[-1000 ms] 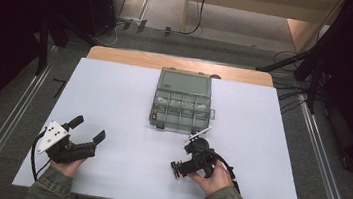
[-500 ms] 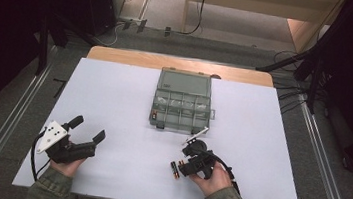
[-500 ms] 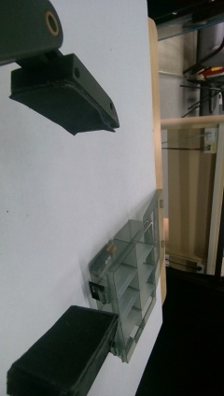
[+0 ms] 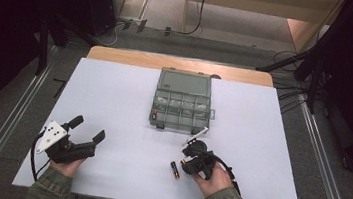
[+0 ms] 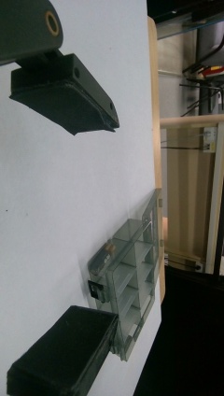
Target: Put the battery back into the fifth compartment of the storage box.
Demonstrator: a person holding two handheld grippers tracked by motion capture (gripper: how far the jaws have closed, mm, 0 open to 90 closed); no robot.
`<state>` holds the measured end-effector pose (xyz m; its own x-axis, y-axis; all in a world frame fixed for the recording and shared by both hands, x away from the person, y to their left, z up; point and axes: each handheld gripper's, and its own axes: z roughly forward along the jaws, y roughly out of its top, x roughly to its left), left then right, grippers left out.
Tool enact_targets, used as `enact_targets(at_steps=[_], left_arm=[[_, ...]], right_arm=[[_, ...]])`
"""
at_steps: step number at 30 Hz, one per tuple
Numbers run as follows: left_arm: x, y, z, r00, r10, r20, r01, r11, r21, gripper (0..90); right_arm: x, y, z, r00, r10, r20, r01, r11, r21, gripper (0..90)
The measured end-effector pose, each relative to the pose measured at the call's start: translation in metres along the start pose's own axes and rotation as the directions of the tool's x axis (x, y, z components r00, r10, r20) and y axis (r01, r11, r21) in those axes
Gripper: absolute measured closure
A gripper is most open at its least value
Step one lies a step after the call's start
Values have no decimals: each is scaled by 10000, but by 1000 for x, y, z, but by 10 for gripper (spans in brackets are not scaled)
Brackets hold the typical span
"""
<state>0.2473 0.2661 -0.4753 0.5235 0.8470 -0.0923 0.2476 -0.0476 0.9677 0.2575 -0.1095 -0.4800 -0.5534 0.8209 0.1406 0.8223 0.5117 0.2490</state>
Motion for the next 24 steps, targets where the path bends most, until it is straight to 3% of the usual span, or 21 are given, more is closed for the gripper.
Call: enact_targets(at_steps=[5,10,24], left_arm=[[0,0,0,10000,-1,12,1,10000,-3,76],[0,0,0,10000,11,16,-11,10000,17,76],[0,0,1,10000,14,3,-14,10000,2,76]], right_arm=[[0,0,0,9999,-107,-82,107,9999,-1,777],[0,0,-9,9997,-177,-175,169,9990,-421,778],[-9,19,-31,9986,166,-495,-233,9902,-1379,777]])
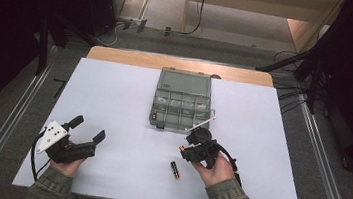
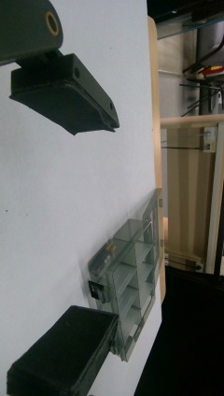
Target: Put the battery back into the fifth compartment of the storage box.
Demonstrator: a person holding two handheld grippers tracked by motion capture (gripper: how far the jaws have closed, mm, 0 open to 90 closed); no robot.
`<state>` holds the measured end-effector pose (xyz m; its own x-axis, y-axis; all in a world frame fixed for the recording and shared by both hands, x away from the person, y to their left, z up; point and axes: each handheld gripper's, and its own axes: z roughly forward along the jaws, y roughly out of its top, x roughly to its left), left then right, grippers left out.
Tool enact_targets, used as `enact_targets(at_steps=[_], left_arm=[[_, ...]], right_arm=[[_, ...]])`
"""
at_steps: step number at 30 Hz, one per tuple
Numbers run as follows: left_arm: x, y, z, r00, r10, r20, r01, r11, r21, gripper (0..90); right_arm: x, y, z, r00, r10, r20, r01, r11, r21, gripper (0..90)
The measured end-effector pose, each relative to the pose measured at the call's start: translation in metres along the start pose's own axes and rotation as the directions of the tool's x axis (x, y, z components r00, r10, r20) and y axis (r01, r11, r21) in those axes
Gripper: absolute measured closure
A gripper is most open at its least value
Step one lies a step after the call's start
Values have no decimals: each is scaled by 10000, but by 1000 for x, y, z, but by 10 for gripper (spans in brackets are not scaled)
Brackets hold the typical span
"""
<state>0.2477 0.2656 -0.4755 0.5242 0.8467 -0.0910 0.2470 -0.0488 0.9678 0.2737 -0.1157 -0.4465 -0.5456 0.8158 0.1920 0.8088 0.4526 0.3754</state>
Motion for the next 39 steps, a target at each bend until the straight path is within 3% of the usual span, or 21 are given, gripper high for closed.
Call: enact_targets(at_steps=[10,30,39], left_arm=[[0,0,0,10000,-1,7,1,10000,-11,76],[0,0,0,10000,1,68,-1,10000,-40,76],[0,0,0,10000,1,82,-1,10000,-50,76]], right_arm=[[-7,23,0,9991,358,-206,-369,9979,-540,777],[0,70,3,9984,492,-277,-512,9958,-758,777],[0,85,4,9931,994,-627,-1049,9903,-907,778]])
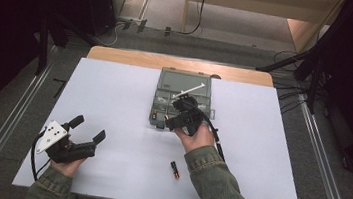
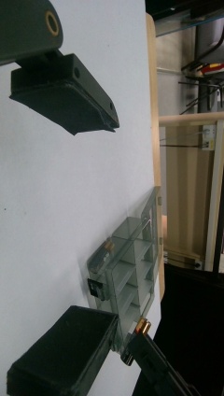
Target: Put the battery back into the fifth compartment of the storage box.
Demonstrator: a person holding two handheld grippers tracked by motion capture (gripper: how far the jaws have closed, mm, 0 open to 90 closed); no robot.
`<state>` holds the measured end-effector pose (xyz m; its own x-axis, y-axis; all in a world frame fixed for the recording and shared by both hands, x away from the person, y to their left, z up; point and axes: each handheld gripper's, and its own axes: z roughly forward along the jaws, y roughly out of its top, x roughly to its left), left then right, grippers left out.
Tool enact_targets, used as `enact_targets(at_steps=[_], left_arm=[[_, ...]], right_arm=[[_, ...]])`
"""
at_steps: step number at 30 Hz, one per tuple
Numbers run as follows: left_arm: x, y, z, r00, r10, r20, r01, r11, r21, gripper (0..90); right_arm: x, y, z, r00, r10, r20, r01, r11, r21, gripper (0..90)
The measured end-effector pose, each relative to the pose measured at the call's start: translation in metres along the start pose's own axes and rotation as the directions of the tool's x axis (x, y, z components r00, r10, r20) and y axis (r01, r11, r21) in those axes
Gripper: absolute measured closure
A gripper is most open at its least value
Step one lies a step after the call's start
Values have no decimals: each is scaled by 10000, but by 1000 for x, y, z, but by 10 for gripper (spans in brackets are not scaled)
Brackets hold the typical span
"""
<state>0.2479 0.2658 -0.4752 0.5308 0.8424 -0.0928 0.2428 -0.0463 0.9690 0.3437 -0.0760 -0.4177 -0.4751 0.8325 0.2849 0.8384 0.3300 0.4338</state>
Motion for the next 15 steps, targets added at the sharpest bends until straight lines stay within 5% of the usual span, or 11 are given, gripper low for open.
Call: enact_targets(at_steps=[15], left_arm=[[0,0,-1,10000,-34,5,34,10000,7,76]], right_arm=[[-4,24,18,9915,1226,-434,-1243,9915,-373,777]])
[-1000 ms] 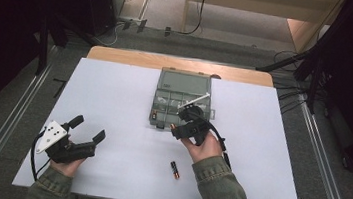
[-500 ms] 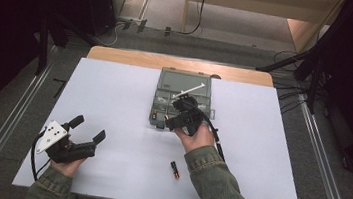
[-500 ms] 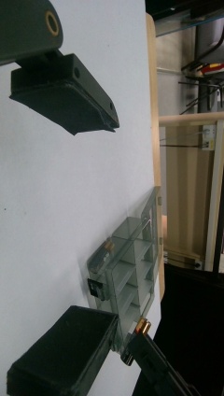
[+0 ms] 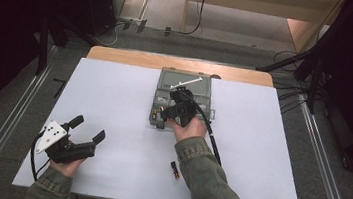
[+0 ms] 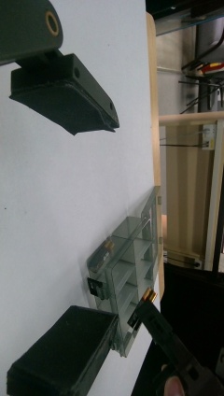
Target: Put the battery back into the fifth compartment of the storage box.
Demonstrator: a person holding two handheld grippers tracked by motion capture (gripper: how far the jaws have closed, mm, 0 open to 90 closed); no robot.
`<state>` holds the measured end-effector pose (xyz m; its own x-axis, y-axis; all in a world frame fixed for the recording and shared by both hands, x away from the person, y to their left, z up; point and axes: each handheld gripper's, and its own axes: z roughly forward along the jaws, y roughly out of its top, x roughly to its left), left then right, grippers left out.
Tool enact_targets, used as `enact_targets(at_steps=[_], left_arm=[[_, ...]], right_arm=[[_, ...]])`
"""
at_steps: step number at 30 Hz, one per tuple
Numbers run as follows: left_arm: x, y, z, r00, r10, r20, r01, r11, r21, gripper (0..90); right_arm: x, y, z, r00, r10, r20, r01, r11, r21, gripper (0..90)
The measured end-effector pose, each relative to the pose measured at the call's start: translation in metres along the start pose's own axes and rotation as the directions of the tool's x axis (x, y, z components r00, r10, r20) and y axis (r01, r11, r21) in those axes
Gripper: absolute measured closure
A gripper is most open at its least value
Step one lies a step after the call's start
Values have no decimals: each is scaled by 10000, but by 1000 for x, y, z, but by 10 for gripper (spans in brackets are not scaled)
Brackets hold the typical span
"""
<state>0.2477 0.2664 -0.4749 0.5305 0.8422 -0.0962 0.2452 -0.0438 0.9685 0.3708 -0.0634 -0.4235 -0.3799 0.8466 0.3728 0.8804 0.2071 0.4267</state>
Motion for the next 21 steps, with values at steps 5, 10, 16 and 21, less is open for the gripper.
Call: enact_targets(at_steps=[5,10,16,21], left_arm=[[0,0,0,10000,24,41,-24,10000,19,76],[0,0,0,10000,31,64,-32,10000,35,76],[0,0,0,10000,48,55,-49,10000,48,76],[0,0,0,10000,30,67,-31,10000,42,76]], right_arm=[[-6,6,8,9943,989,-400,-995,9950,-115,777],[-10,9,13,9879,1471,-487,-1491,9880,-396,777],[-14,14,19,9819,1750,-724,-1790,9824,-528,777],[-14,15,23,9806,1683,-1006,-1729,9842,-380,777]])
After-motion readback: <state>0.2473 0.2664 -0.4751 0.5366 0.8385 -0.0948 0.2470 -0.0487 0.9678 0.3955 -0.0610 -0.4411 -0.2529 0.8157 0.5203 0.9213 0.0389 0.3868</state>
